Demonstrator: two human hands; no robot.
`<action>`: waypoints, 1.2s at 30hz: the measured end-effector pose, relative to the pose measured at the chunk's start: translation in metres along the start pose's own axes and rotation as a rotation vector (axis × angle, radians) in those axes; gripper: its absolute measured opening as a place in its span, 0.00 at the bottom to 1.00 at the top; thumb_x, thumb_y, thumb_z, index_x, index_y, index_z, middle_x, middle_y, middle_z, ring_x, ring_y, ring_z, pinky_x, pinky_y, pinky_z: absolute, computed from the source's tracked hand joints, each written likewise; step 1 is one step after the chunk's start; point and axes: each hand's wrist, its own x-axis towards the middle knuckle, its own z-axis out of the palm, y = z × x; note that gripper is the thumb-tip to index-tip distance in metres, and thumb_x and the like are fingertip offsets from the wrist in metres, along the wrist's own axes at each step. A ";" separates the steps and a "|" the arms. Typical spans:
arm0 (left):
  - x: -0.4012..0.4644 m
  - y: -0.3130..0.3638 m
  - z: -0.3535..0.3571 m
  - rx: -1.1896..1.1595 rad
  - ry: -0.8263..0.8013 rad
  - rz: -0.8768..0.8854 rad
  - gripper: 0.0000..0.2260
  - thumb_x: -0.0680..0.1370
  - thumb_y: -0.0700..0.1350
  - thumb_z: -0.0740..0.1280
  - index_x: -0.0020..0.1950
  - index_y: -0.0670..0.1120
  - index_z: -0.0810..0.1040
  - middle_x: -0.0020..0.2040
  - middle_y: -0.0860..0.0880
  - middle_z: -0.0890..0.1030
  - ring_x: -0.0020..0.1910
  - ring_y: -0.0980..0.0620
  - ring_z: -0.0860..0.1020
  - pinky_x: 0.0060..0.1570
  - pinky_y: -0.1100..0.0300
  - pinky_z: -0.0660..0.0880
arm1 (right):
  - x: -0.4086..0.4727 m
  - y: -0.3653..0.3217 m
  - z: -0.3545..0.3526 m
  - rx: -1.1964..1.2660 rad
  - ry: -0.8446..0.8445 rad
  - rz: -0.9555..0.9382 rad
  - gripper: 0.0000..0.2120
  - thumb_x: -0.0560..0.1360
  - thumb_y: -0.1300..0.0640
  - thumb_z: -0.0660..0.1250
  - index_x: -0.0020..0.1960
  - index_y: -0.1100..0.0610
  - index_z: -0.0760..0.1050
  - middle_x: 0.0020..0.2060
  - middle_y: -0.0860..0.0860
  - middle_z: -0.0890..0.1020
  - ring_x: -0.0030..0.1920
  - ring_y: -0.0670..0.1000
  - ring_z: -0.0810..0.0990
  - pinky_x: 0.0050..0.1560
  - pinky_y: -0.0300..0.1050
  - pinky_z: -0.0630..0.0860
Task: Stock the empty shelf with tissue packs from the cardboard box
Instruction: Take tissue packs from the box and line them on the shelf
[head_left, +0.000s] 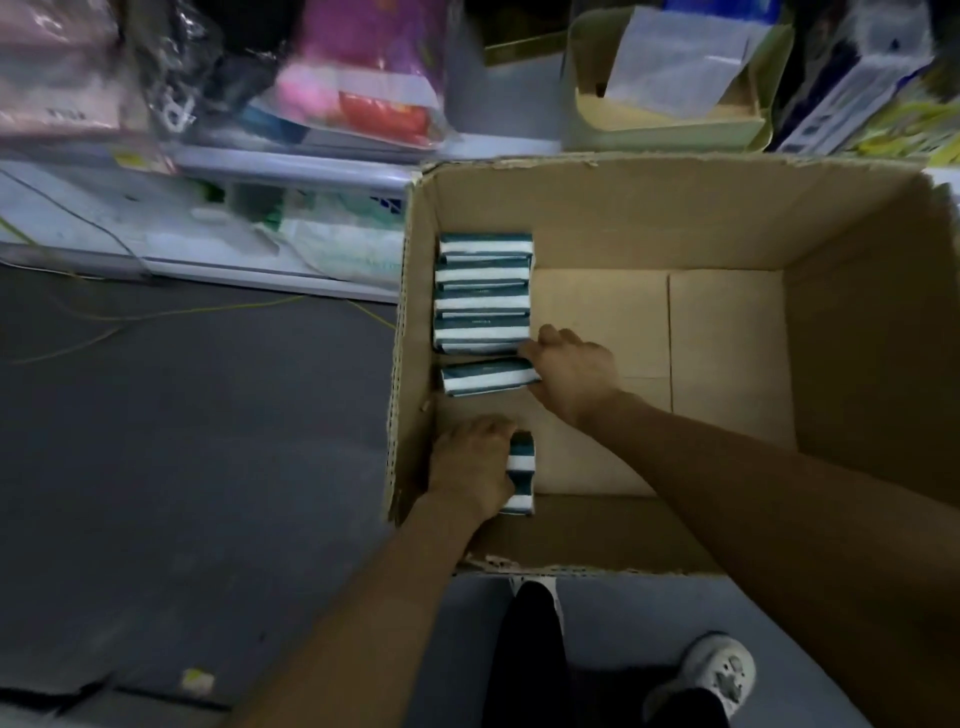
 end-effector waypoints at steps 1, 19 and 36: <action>0.003 0.002 0.000 0.042 0.005 -0.005 0.25 0.77 0.46 0.67 0.73 0.50 0.66 0.70 0.48 0.71 0.67 0.48 0.70 0.67 0.51 0.68 | 0.000 0.002 0.000 0.008 0.007 0.010 0.21 0.78 0.54 0.63 0.70 0.52 0.67 0.61 0.54 0.72 0.59 0.55 0.72 0.46 0.47 0.71; -0.039 0.131 -0.073 -0.983 0.326 -0.120 0.28 0.82 0.46 0.62 0.78 0.61 0.54 0.67 0.59 0.71 0.61 0.53 0.73 0.59 0.57 0.71 | -0.194 0.125 -0.101 0.978 0.432 0.322 0.09 0.71 0.58 0.74 0.50 0.53 0.77 0.38 0.46 0.81 0.35 0.41 0.79 0.35 0.33 0.73; -0.126 0.515 -0.141 -1.231 0.285 0.322 0.11 0.74 0.57 0.73 0.56 0.63 0.78 0.63 0.55 0.78 0.60 0.55 0.77 0.56 0.58 0.76 | -0.501 0.317 -0.218 1.145 0.877 0.253 0.34 0.68 0.52 0.79 0.67 0.48 0.64 0.65 0.45 0.71 0.61 0.43 0.76 0.58 0.38 0.74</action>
